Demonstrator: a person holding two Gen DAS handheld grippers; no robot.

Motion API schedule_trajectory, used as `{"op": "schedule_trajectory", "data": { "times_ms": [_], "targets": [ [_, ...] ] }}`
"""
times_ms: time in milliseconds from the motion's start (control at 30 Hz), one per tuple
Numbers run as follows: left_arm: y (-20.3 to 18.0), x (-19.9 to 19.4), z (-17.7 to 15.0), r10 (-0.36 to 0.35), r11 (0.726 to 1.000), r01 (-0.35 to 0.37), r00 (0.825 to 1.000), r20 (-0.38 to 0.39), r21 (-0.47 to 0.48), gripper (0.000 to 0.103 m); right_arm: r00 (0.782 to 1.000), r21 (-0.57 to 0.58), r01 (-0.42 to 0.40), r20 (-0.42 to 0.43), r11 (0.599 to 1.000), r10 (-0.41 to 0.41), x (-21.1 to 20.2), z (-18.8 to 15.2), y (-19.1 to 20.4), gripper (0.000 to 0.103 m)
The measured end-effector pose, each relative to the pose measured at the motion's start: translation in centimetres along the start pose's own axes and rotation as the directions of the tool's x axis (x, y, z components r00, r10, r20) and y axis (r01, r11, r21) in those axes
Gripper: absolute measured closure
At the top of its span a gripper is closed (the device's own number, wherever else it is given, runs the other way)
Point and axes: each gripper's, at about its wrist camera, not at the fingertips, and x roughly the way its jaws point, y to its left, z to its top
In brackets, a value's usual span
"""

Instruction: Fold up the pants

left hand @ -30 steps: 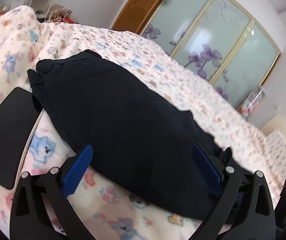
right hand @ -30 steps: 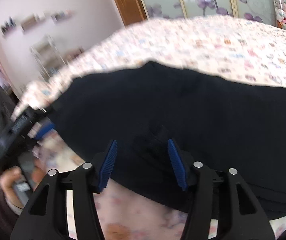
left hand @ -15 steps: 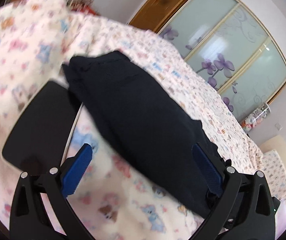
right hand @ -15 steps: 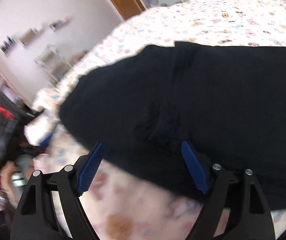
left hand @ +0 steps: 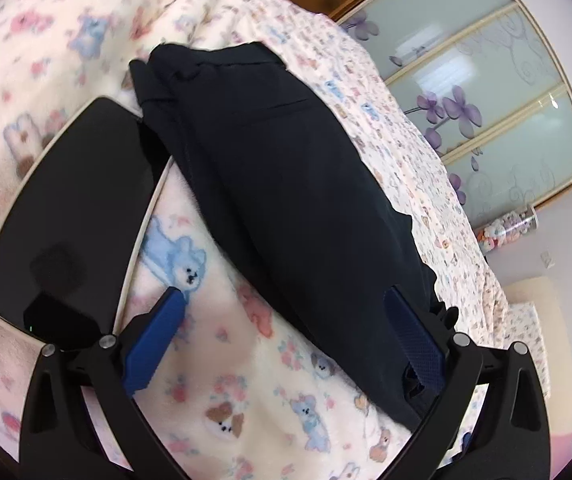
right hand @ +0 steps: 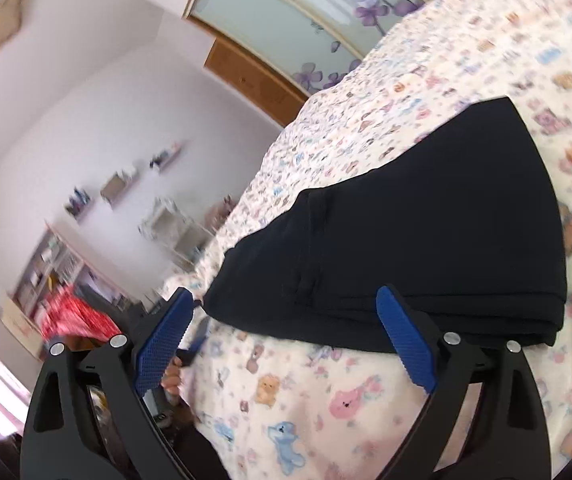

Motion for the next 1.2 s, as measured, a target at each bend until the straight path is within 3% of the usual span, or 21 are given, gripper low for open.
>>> {"op": "schedule_trajectory", "data": {
  "times_ms": [100,267,333,433,533,767,800,867,967,1000,1067,1200],
  "targets": [
    [-0.3,0.3,0.3,0.001,1.0,-0.002,1.0,-0.014,-0.018,0.003,1.0,0.014,0.0,-0.025,1.0,0.0,0.3,-0.1,-0.4,0.008],
    [-1.4,-0.4,1.0,-0.132,0.991,0.131,0.991,0.0,-0.039,0.003,0.998,-0.023,0.007,-0.057,1.0,-0.008,0.6,-0.7,0.2,0.007],
    [-1.8,0.4,1.3,-0.09,0.996,0.089,0.996,-0.029,-0.021,0.003,0.998,-0.027,0.011,-0.063,1.0,-0.013,0.7,-0.9,0.2,0.007],
    [-0.7,2.0,1.4,-0.116,0.991,0.109,0.989,-0.093,-0.081,0.003,0.997,-0.024,0.018,-0.073,1.0,-0.019,1.0,-1.1,0.1,0.007],
    [-0.6,2.8,1.6,-0.127,0.99,0.12,0.988,-0.091,-0.077,0.003,0.997,-0.016,0.02,-0.076,1.0,-0.021,1.1,-1.2,0.0,0.007],
    [-1.3,5.4,3.3,-0.022,0.997,0.014,0.994,-0.104,-0.073,0.003,0.996,-0.019,0.019,-0.089,1.0,-0.021,1.4,-1.4,0.0,0.007],
    [-1.4,5.4,3.5,-0.013,0.997,0.006,0.996,-0.091,-0.081,0.004,0.996,-0.021,0.02,-0.09,1.0,-0.022,1.4,-1.4,0.1,0.007],
    [-1.8,4.6,3.6,-0.028,0.997,0.024,0.999,-0.046,-0.072,0.017,0.996,-0.024,0.021,-0.089,1.0,-0.023,1.4,-1.4,0.2,0.007],
    [-2.1,3.8,3.8,-0.061,0.997,0.061,0.998,0.007,-0.038,0.019,0.996,-0.029,0.014,-0.085,0.999,-0.016,1.4,-1.4,0.3,0.007],
    [-1.8,4.0,3.9,-0.05,0.997,0.05,0.999,0.001,-0.053,0.02,0.996,-0.028,0.013,-0.086,1.0,-0.015,1.4,-1.4,0.3,0.007],
    [-0.7,4.6,4.3,-0.031,0.993,0.03,1.0,-0.004,-0.112,0.032,0.996,-0.027,0.011,-0.09,1.0,-0.014,1.4,-1.5,0.4,0.007],
    [0.7,4.8,5.0,-0.046,0.979,0.045,0.999,-0.001,-0.198,0.04,0.997,-0.044,0.01,-0.081,0.999,-0.014,1.3,-1.4,0.7,0.007]
  ]
}}
